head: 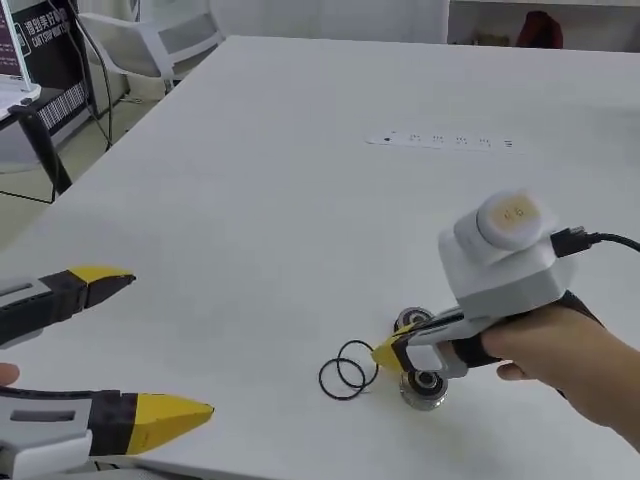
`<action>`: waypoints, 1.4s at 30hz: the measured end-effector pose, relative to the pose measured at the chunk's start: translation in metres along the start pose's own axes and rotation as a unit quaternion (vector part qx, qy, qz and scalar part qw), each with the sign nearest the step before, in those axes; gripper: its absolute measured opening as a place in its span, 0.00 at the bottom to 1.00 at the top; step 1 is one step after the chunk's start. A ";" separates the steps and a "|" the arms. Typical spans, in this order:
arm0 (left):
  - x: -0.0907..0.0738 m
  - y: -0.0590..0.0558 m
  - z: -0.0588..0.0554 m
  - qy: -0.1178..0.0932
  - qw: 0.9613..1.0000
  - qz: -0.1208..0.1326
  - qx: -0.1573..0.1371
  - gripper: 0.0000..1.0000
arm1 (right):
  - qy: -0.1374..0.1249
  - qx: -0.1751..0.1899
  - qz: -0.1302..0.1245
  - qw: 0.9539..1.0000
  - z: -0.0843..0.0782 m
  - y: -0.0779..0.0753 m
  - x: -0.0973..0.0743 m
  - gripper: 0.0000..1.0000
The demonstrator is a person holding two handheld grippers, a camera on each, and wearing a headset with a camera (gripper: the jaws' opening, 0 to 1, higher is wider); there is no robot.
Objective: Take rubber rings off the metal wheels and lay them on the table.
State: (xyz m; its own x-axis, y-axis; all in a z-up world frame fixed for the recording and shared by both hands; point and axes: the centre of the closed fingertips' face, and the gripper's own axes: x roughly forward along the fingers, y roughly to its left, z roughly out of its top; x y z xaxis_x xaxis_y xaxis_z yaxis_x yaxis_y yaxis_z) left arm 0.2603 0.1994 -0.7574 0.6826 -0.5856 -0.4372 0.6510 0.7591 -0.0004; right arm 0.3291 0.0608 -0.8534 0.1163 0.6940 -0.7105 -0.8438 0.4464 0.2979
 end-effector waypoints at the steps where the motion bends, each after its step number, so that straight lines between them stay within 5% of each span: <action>1: 0.000 0.000 0.000 0.001 1.000 0.000 0.000 0.90 | 0.000 0.000 0.000 1.000 0.000 0.000 0.000 0.00; 19: 0.002 -0.002 -0.002 0.008 1.000 -0.001 0.002 0.90 | -0.001 0.010 -0.013 1.000 0.001 -0.010 -0.007 0.02; 25: 0.006 -0.010 0.003 0.014 1.000 -0.008 0.008 0.90 | -0.030 0.014 -0.018 0.999 0.016 -0.015 -0.020 0.03; 32: 0.010 -0.010 0.015 0.009 1.000 -0.014 0.018 0.89 | -0.104 0.045 -0.030 0.993 0.044 -0.032 -0.048 0.05; 42: 0.023 -0.004 0.043 -0.002 0.998 -0.035 0.051 0.89 | -0.149 0.069 -0.058 0.985 0.048 -0.059 -0.078 0.09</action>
State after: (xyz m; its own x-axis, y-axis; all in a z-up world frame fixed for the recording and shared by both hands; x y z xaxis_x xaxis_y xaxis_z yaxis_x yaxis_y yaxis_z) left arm 0.2877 0.1708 -0.7282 0.6358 -0.6372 -0.4355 0.7272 0.6837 0.0614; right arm 0.3953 0.0072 -0.7846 0.3737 0.7598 -0.5320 -0.7389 0.5906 0.3244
